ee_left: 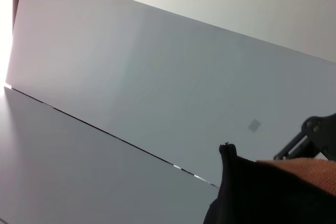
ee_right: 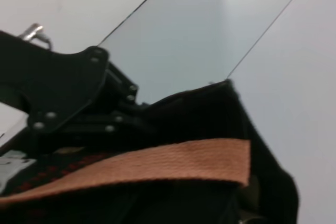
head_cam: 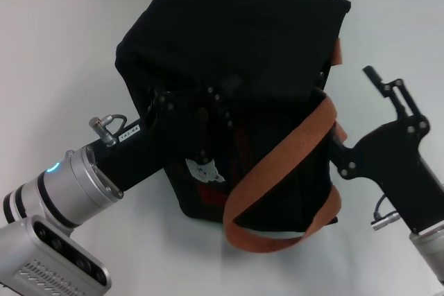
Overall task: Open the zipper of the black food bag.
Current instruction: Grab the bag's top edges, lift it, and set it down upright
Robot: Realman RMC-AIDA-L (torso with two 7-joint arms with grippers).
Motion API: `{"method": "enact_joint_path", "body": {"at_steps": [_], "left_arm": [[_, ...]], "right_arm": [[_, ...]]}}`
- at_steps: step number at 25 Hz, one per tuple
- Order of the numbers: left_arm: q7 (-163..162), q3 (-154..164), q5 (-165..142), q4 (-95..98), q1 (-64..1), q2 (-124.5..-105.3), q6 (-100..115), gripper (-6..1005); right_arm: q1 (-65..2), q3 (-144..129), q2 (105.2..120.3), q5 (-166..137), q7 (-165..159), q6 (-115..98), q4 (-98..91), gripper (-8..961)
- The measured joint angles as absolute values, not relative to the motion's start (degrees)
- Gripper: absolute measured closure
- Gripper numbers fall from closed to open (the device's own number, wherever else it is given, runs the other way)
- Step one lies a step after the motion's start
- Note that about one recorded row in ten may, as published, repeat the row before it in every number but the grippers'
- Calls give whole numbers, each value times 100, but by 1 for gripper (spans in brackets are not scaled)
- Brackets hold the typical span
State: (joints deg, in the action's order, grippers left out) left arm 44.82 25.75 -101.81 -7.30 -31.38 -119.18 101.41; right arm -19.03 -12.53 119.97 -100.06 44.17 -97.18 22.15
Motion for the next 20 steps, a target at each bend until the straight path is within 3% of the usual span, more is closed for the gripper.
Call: {"method": "enact_joint_path", "body": {"at_steps": [20], "left_arm": [[4552,2575,-10186,-738,-3148,-11918,10161,846]], "right_arm": [[-2254,-847,11997,-10019,4393,-9471,2391,183]]}}
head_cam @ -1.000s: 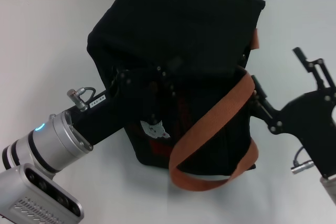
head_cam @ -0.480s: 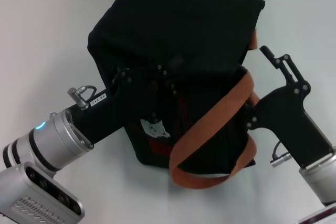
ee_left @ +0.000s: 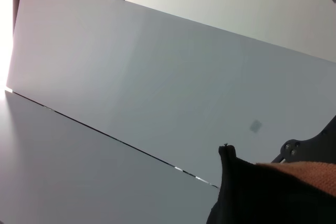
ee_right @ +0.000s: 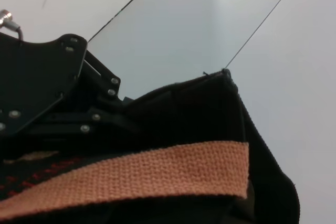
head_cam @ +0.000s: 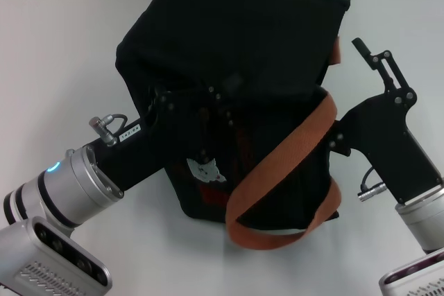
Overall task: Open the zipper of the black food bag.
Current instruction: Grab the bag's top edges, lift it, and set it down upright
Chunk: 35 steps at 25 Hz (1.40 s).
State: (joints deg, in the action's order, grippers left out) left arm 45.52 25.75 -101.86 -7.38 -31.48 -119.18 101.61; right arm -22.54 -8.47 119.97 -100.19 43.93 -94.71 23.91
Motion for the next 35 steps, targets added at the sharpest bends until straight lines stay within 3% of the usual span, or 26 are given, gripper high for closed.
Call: {"method": "enact_joint_path", "body": {"at_steps": [7,12,15,20,35], "left_arm": [[4553,2575,-10187,-739,-3138,-11918,10160,839],[4553,2575,-10188,-747,-3137,-11918,10160,833],[4553,2575,-10187,-747,-3137,-11918,10162,830],[4553,2575,-10186,-747,-3137,-11918,10174,824],[4551,2574,-10175,-748,-3147,-11918,10178,808]], "right_arm": [[-2266,-897,11997,-10024,4434,-9408,2391,183],[-2267,-897,11997,-10202,4468,-9264,2372,235],[-2269,-896,11997,-10263,4475,-9186,2366,457],[-2274,-872,11997,-10372,4477,-9177,2357,676],[-2204,-823,11997,-10376,4477,-9055,2384,936]]}}
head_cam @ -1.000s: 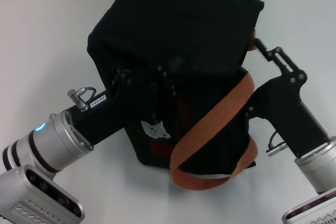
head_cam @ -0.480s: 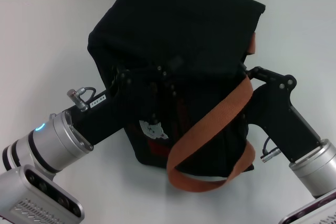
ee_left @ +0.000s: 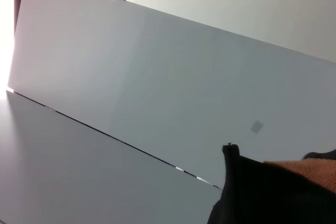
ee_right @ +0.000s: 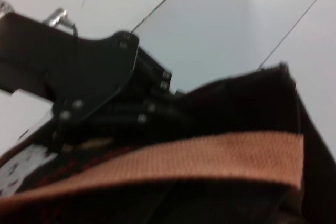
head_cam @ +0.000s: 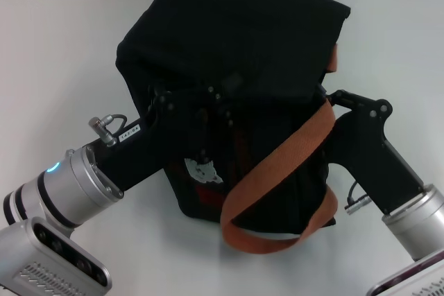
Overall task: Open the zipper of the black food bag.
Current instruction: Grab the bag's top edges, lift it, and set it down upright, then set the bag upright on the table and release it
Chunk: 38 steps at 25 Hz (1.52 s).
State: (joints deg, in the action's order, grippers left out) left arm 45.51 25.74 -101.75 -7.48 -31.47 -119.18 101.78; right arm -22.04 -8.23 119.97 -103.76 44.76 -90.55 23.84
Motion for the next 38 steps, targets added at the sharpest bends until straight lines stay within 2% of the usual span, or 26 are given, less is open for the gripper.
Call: {"method": "enact_joint_path", "body": {"at_steps": [2,10,21,30,36,38], "left_arm": [[4535,2564,-10168,-751,-3149,-11918,10178,806],[4491,2320,-10183,-817,-3165,-11918,10140,797],[4459,2254,-10161,-915,-3194,-11918,10054,785],[3723,1357,-10161,-1672,-3141,-11918,9556,775],[2334,556,-10156,-2305,-3002,-11918,8887,768],[1642,99,-10160,-2561,-2761,-11918,8648,766]], "right_arm": [[-2139,-827,11997,-10372,4476,-9032,2369,956],[-1234,-887,11997,-10403,4543,-8858,2044,938],[-1047,-838,11992,-10362,4514,-8998,1963,880],[-623,-827,11969,-10345,3453,-10953,1546,832],[-701,-837,11951,-10349,2026,-11500,1246,655],[-844,-919,11947,-10383,1590,-11494,1218,584]]}}
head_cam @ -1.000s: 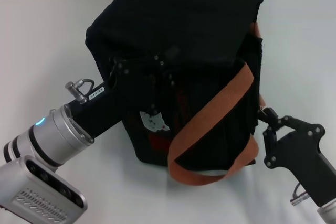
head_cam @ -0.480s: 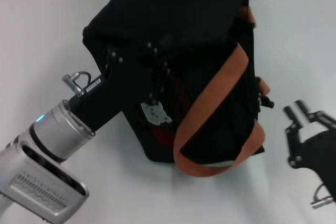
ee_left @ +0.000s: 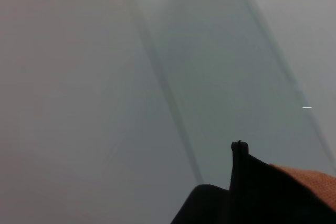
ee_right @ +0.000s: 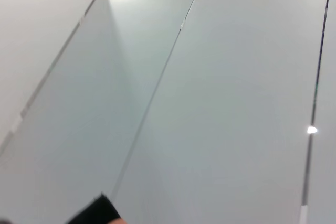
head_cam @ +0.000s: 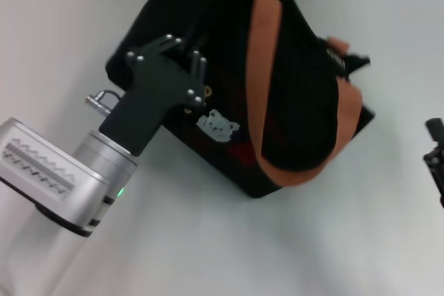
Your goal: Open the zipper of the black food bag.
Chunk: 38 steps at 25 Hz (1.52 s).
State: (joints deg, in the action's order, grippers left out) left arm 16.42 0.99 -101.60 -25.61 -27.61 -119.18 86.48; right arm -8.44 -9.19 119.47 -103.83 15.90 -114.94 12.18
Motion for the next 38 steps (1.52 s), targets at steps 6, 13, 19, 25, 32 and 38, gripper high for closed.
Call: {"method": "enact_joint_path", "body": {"at_steps": [6,13,19,25,32,38], "left_arm": [[879,35,-10292,-2457,-2521,-11918,8601,760],[502,92,-11565,-2090,-2407,-11915,8501,752],[417,78,-11828,-2044,-2210,-11869,8633,745],[-950,92,-12669,-812,-2148,-11848,9478,647],[-2691,182,-13503,881,-2248,-11824,10676,353],[-3600,1005,-13884,1681,-2418,-11824,11143,191]], "right_arm": [[-1020,-1289,11945,-10406,1044,-11382,1086,280],[-1199,-1804,11935,-10414,-184,-11364,507,209],[-1378,-2357,11930,-10427,-1300,-11296,-104,208],[-1605,-2906,11926,-10487,-2747,-11056,-966,208],[-1768,-3634,11927,-10487,-3643,-10760,-1570,208],[-1898,-4122,11927,-10488,-3962,-10466,-1727,208]]}}
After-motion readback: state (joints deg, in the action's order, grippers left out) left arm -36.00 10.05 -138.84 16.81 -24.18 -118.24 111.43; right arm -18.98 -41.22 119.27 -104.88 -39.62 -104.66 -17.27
